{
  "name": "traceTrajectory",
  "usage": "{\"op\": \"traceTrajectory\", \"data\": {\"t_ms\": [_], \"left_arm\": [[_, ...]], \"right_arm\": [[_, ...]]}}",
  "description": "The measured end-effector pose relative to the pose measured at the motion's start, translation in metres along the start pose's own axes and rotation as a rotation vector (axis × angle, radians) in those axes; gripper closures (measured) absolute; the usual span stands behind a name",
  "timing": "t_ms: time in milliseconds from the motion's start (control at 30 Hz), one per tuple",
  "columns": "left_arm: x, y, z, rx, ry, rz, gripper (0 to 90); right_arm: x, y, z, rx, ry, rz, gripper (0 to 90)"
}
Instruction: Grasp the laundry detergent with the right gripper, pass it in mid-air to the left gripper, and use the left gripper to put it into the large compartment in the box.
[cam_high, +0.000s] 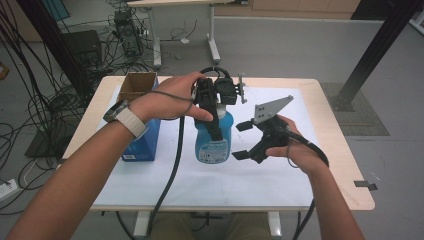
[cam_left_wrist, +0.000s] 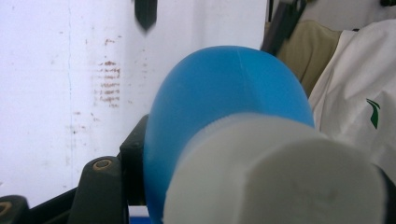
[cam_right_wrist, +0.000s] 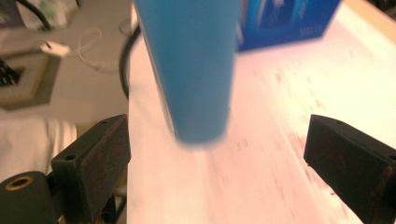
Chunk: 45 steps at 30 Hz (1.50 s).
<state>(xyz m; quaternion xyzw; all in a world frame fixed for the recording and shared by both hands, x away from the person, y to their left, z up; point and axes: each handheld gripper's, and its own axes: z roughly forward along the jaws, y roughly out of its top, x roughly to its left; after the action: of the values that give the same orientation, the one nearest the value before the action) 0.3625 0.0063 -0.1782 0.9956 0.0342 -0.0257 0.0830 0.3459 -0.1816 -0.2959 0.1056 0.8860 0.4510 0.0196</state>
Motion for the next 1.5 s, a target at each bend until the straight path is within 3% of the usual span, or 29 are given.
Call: {"op": "traceTrajectory", "data": {"t_ms": [167, 333, 633, 900, 967, 1300, 1500], "left_arm": [[0.000, -0.002, -0.001, 0.013, 0.016, -0.024, 38.2], [0.003, -0.004, -0.004, 0.021, 0.043, -0.092, 38.2], [0.010, -0.015, -0.013, 0.031, 0.108, -0.199, 38.1], [0.015, -0.024, -0.023, 0.023, 0.145, -0.320, 38.0], [0.016, -0.026, -0.027, 0.028, 0.174, -0.354, 37.5], [0.016, -0.028, -0.046, 0.014, 0.220, -0.453, 37.5], [0.016, -0.031, -0.053, 0.012, 0.230, -0.523, 37.5]], "right_arm": [[-0.001, -0.012, -0.024, 0.065, -0.030, 0.028, 8.9], [-0.002, -0.014, -0.038, 0.173, -0.088, 0.025, 9.2], [-0.011, -0.009, -0.054, 0.307, -0.163, 0.014, 9.6], [-0.021, -0.011, -0.068, 0.356, -0.215, 0.031, 9.1], [-0.023, -0.012, -0.070, 0.358, -0.224, 0.040, 8.2], [-0.028, -0.018, -0.071, 0.403, -0.224, 0.052, 7.0], [-0.029, -0.019, -0.070, 0.454, -0.213, 0.030, 7.4]]}}
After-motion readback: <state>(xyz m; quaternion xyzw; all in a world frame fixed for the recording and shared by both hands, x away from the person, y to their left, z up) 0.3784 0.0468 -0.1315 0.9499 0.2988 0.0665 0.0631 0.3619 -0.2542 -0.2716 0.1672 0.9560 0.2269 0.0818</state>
